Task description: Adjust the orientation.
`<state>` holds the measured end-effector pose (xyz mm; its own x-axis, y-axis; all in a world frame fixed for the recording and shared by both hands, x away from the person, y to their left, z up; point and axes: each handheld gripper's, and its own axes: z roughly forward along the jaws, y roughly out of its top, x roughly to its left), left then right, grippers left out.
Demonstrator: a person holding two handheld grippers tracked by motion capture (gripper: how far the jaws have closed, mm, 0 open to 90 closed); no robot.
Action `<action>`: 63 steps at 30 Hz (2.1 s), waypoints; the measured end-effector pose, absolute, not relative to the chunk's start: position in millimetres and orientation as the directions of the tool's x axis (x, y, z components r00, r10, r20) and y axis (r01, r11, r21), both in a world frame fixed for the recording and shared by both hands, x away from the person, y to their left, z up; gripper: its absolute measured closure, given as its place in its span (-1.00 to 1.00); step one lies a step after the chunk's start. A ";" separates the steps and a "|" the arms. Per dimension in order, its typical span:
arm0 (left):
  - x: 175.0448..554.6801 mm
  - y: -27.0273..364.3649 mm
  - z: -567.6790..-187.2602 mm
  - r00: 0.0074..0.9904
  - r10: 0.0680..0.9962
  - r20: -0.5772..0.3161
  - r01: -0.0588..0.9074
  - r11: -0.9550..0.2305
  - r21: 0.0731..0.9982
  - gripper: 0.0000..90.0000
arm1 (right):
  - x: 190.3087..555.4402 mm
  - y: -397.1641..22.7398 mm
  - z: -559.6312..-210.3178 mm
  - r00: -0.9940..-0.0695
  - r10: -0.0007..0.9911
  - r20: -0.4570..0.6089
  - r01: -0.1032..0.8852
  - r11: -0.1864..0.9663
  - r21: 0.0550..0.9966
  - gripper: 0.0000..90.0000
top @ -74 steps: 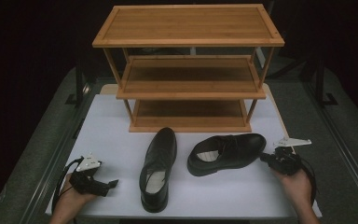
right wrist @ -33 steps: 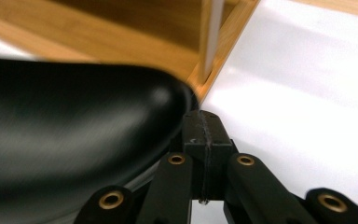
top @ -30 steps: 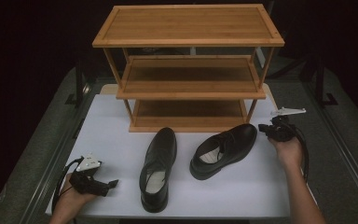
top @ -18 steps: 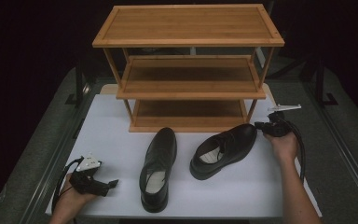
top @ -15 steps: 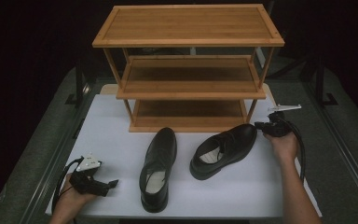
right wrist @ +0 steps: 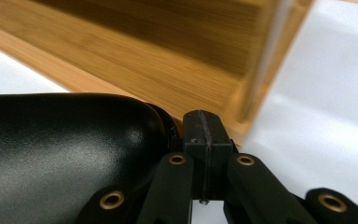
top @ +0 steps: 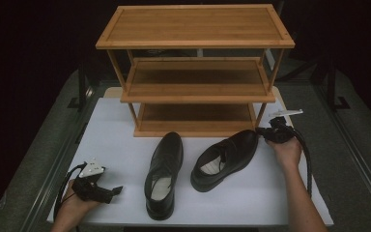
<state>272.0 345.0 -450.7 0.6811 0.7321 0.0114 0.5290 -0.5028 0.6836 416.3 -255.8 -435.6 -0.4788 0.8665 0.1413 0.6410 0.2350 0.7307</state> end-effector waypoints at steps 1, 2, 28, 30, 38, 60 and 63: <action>272.0 345.0 -450.7 0.681 0.732 0.011 0.529 -0.503 0.684 -1.00 | 416.4 -250.4 -435.9 -0.493 0.859 0.139 0.634 0.245 0.734 1.00; 272.0 345.0 -450.7 0.681 0.732 0.012 0.529 -0.503 0.684 -1.00 | 416.3 -248.7 -436.1 -0.497 0.856 0.140 0.632 0.247 0.734 1.00; 271.8 345.0 -450.8 0.681 0.732 0.012 0.528 -0.502 0.685 -1.00 | 370.7 -224.5 -433.7 -0.567 0.814 0.123 0.593 0.300 0.747 0.99; 271.9 345.0 -450.8 0.682 0.732 0.012 0.528 -0.503 0.684 -1.00 | 352.7 -225.8 -432.0 -0.582 0.801 0.142 0.594 0.300 0.746 0.99; 271.8 345.0 -450.8 0.682 0.731 0.013 0.528 -0.504 0.683 -1.00 | 313.1 -210.7 -439.0 -0.633 0.755 0.172 0.607 0.347 0.715 0.99; 271.9 345.0 -450.8 0.682 0.732 0.013 0.528 -0.504 0.683 -1.00 | 309.7 -189.4 -446.1 -0.667 0.722 0.184 0.611 0.389 0.690 1.00; 271.8 345.0 -450.8 0.682 0.731 0.014 0.528 -0.505 0.683 -1.00 | 315.1 -186.3 -446.7 -0.670 0.719 0.186 0.609 0.389 0.691 1.00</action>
<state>271.8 345.0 -450.8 0.6817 0.7315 0.0136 0.5277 -0.5045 0.6833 315.1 -186.3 -446.7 -0.6698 0.7187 0.1864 0.6093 0.3886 0.6912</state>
